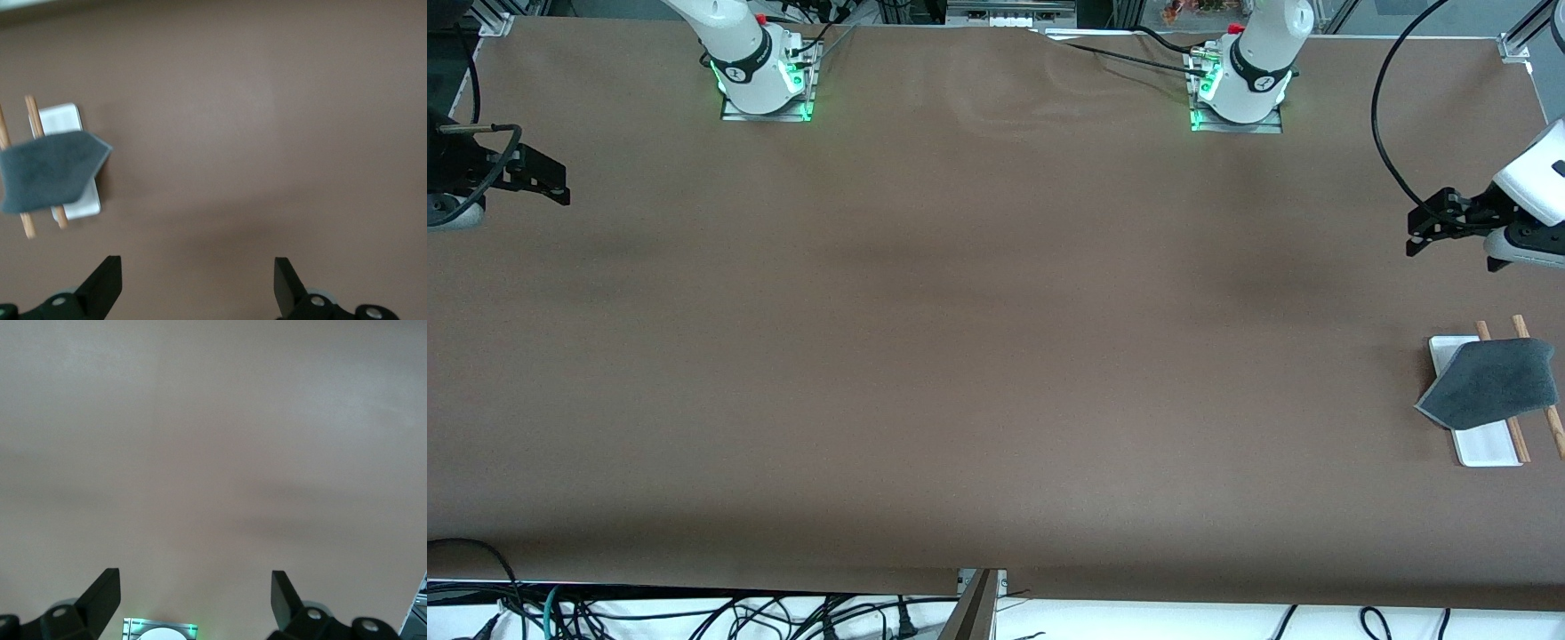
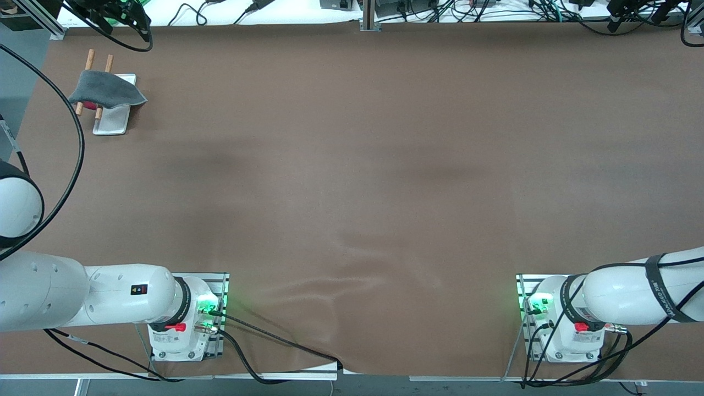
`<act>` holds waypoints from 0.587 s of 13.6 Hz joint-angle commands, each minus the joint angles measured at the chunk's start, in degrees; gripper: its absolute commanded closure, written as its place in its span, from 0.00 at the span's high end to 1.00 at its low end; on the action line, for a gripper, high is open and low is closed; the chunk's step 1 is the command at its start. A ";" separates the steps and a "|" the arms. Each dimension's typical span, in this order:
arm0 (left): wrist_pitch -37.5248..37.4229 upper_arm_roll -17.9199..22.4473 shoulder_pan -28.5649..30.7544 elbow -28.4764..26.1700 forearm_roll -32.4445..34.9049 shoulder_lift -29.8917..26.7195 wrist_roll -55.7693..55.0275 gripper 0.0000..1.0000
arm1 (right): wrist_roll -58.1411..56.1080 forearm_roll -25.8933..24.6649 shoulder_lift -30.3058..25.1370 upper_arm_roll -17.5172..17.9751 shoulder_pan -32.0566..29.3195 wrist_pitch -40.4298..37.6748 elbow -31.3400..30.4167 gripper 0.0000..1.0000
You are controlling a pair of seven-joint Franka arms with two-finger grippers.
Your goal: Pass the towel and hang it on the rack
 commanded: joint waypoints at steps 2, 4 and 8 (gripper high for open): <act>-6.83 4.37 -3.81 1.66 -2.60 -0.95 -5.69 1.00 | -0.37 0.89 0.49 0.00 -0.24 -0.58 1.25 1.00; -10.62 5.44 -3.99 5.35 -5.15 1.06 -5.87 1.00 | -0.37 0.81 0.66 -0.08 -0.24 -0.58 1.25 1.00; -11.95 5.27 -4.52 7.74 -4.55 2.22 -9.56 1.00 | -0.29 0.89 0.66 -0.08 -0.33 -0.58 1.25 1.00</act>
